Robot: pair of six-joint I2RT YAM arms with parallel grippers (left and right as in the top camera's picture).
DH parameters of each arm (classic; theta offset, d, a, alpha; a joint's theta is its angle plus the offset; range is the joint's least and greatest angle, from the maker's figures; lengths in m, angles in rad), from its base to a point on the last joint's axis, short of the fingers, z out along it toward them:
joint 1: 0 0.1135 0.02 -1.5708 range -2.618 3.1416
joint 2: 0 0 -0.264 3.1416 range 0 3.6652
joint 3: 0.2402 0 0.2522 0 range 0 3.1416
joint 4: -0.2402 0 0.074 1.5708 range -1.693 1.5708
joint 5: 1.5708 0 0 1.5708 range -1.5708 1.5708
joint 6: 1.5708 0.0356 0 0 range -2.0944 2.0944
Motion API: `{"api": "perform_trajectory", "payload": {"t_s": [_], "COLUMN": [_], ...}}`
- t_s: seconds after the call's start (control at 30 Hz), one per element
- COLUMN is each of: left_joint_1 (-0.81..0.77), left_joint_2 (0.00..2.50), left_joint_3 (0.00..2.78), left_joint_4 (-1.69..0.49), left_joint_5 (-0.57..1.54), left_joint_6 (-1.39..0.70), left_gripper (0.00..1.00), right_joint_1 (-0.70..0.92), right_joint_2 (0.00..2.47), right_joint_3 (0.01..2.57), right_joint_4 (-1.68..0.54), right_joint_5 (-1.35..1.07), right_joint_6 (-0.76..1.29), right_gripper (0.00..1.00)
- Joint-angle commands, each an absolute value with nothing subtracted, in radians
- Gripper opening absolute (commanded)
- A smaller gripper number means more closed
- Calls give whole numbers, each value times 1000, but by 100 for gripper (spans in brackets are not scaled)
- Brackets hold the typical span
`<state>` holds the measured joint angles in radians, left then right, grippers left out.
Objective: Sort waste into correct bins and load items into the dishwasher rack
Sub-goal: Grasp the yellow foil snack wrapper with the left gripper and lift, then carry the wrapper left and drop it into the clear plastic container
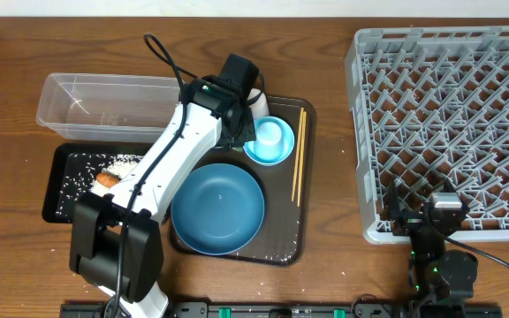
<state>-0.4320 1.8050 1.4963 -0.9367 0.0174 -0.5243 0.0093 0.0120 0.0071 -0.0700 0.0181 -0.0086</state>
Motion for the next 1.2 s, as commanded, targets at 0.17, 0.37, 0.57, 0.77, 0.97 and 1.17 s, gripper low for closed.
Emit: {"api": "perform_trajectory", "payload": {"t_s": [0.17, 0.37, 0.57, 0.77, 0.97, 1.17], "left_joint_1": [-431, -431, -430, -424, -362, -236], "left_joint_2": [1787, 1708, 1592, 1547, 1565, 1611], "left_joint_3": [1488, 1489, 1489, 1489, 1489, 1489], "left_joint_4": [-969, -965, -960, -942, -869, -791], "left_joint_5": [41, -11, -80, -191, -336, -353], "left_joint_6": [-532, -533, -533, -533, -548, -627], "left_gripper": [6, 6, 6, 6, 6, 6], "right_joint_1": [7, 7, 7, 7, 7, 7], "right_joint_2": [9, 9, 9, 9, 9, 9], "right_joint_3": [6, 6, 6, 6, 6, 6], "right_joint_4": [-74, -74, -74, -74, -74, -74], "right_joint_5": [18, 18, 18, 18, 18, 18], "right_joint_6": [-16, -16, -16, -16, -16, -16], "right_gripper": [99, 99, 99, 99, 99, 99]}}
